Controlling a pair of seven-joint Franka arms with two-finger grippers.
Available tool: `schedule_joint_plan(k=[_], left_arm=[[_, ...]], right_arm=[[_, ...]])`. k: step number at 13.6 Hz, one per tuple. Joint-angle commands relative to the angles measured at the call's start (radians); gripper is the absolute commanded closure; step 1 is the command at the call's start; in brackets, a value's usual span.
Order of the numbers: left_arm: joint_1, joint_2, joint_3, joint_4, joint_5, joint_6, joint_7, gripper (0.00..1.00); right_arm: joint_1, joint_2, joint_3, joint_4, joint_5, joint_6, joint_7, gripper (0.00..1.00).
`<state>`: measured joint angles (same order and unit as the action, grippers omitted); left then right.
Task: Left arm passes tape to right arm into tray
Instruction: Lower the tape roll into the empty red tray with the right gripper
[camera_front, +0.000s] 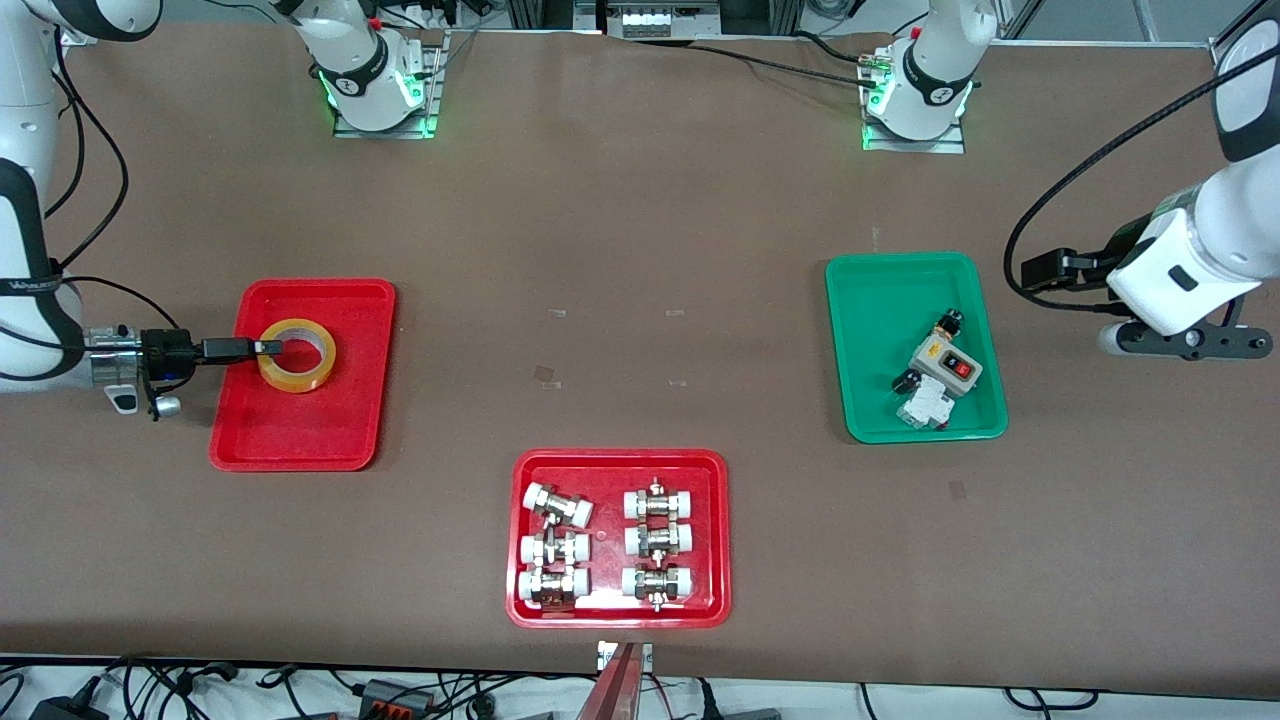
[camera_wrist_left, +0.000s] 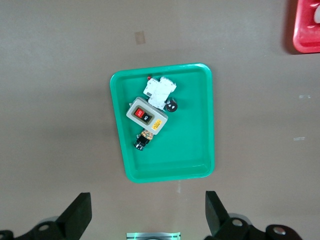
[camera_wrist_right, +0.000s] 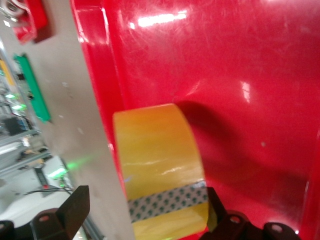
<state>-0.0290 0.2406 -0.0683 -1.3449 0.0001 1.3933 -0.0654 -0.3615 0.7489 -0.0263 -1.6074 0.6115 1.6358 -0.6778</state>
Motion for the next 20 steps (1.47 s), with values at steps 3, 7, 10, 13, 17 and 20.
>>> schedule_joint_plan(k=[3, 7, 10, 13, 17, 20], left_arm=[[0.026, -0.043, 0.019, -0.057, -0.006, 0.067, 0.029, 0.00], [0.046, -0.127, 0.012, -0.151, -0.041, 0.089, 0.033, 0.00], [0.040, -0.187, 0.001, -0.218, -0.048, 0.121, 0.009, 0.00], [0.044, -0.181, 0.001, -0.209, -0.042, 0.141, 0.018, 0.00], [0.046, -0.195, 0.001, -0.200, -0.049, 0.096, 0.022, 0.00], [0.044, -0.195, -0.002, -0.200, -0.051, 0.124, 0.026, 0.00]], right_arm=[[0.065, -0.038, 0.003, 0.006, -0.094, 0.056, 0.001, 0.00], [0.110, -0.088, 0.003, 0.020, -0.176, 0.096, 0.014, 0.00], [0.111, -0.111, 0.003, 0.021, -0.213, 0.101, 0.015, 0.00], [0.133, -0.170, 0.003, 0.027, -0.272, 0.102, 0.046, 0.00], [0.206, -0.197, 0.009, 0.174, -0.422, 0.066, 0.231, 0.00], [0.271, -0.203, 0.008, 0.285, -0.484, -0.031, 0.413, 0.00]])
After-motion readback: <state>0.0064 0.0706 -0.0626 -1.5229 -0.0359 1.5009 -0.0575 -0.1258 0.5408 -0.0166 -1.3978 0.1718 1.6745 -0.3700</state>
